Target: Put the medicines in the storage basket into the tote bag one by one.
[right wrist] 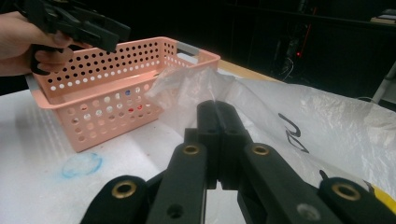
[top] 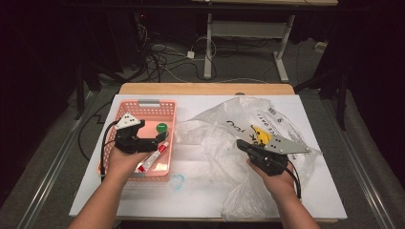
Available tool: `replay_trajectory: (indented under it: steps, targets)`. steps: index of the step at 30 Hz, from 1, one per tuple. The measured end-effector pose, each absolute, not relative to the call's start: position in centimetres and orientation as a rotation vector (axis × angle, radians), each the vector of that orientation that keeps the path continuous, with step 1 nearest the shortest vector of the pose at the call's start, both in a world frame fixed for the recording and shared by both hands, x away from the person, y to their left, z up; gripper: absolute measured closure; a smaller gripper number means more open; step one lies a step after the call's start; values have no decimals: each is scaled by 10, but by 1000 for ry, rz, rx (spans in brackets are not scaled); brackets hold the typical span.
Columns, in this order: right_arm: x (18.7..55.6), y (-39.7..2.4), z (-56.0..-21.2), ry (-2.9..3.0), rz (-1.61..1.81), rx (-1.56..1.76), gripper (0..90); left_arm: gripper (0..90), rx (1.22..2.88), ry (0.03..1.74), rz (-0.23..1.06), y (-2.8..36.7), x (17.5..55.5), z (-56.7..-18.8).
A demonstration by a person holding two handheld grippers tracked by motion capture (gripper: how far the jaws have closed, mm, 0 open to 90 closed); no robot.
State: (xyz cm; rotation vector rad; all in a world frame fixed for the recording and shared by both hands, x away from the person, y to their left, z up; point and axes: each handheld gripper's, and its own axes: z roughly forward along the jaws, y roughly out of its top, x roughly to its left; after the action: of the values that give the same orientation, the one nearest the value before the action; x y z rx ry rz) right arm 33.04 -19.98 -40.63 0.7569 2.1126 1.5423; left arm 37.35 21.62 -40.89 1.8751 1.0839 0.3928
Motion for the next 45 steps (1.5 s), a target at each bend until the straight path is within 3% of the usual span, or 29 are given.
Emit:
replay_trajectory:
  steps: [2,10,17,22,32,45]
  targets:
    - [331,-201,-406,2106,1550,762,900,140,1915,1095,405,217,375,-411]
    - [330,-205,-407,2102,1563,771,900,215,2032,1109,312,218,382,-416]
    - [329,-204,-407,2108,1559,757,900,364,2122,1125,186,220,390,-420]
    - [328,-205,-406,2109,1564,762,900,375,2230,1152,105,215,396,-422]
    - [327,-206,-406,2106,1569,763,900,477,2395,1141,67,202,402,-428]
    - [328,-206,-405,2102,1573,763,900,477,2481,1151,57,190,408,-439]
